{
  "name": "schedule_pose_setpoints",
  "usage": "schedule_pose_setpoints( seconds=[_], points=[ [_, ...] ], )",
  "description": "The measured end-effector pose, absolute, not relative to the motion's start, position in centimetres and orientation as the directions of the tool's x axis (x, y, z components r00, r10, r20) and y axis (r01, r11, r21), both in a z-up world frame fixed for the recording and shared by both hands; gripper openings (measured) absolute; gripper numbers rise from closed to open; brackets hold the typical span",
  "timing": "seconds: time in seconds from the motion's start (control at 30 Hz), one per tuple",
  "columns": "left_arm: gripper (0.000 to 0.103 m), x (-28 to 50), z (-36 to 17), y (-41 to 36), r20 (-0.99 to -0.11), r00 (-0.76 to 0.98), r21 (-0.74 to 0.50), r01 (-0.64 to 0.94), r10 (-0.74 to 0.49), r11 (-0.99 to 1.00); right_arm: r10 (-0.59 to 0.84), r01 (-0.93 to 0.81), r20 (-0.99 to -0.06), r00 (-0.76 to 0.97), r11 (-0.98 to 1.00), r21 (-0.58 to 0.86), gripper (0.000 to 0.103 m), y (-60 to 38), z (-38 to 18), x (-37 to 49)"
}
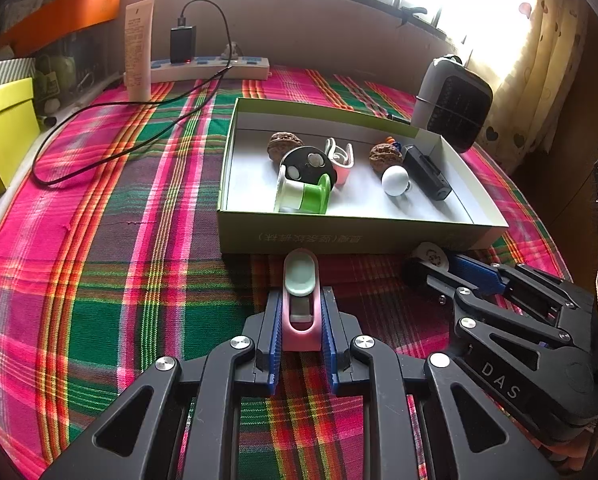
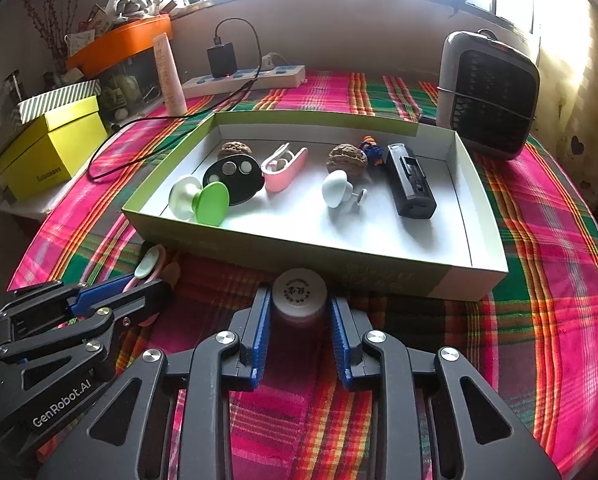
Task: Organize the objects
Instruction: 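Close the left tool on the pink holder while the right tool closes on the white container, then carry the pink holder in the left tool into the tray while the right tool carries the container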
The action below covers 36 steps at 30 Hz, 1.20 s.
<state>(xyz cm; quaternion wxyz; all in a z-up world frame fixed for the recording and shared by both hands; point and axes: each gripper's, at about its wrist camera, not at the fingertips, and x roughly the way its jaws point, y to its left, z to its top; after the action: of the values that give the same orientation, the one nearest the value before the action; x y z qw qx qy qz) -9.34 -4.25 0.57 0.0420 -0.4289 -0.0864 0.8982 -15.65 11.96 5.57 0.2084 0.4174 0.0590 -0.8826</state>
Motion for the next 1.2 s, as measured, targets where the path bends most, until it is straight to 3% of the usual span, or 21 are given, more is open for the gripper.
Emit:
schedule_pose_setpoints(
  seconds=[1.2],
  points=[
    [0.016,-8.2,2.0,-3.5,-0.751,-0.648,-0.157,-0.017,0.131,-0.987,-0.367,0.422,-0.739,-0.565,-0.898,0.123,0.029,13.4,6.4,-14.2]
  ],
)
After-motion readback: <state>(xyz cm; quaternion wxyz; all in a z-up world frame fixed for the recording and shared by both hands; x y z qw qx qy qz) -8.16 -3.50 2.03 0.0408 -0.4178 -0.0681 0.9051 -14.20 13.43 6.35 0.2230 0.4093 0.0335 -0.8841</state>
